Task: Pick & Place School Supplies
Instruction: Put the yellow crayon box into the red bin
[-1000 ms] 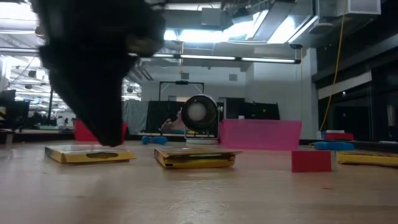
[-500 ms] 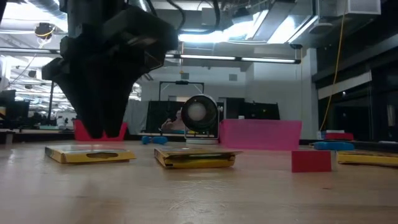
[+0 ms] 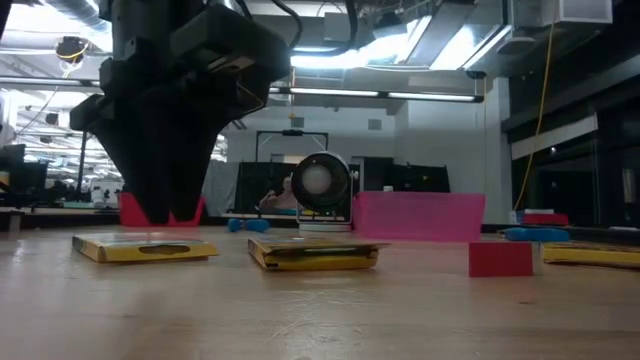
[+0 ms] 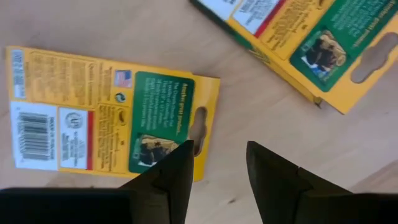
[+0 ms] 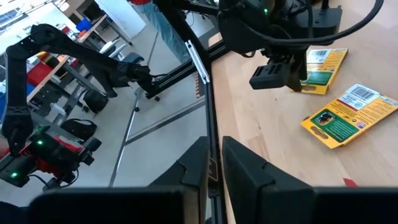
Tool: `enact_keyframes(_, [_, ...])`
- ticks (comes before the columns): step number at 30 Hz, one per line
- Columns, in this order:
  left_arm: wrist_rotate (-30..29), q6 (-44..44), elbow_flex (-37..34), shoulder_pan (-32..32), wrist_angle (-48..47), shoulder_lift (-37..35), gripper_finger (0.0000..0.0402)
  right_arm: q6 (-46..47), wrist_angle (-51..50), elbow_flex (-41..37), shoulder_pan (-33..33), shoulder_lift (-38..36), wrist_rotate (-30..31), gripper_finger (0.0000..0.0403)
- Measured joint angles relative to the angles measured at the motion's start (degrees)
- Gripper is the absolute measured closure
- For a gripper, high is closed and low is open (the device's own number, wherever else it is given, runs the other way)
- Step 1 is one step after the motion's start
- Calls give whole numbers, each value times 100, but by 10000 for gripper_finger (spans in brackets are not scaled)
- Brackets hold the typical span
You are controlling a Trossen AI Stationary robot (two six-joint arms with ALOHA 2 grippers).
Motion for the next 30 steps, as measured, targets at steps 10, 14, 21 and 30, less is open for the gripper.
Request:
enact_keyframes(10, [-16,290,-7,2,25,14,258,0,93,0,0,0,0,351])
enact_keyframes(14, [148,469,-10,1,82,197,258,-2,113,0,9,0,0,351])
enact_keyframes(21, [210,579,2,-19,195,401,258,17,159,0,102,0,46,351])
enact_keyframes(30, [130,627,2,9,162,407,267,103,203,0,144,0,114,351])
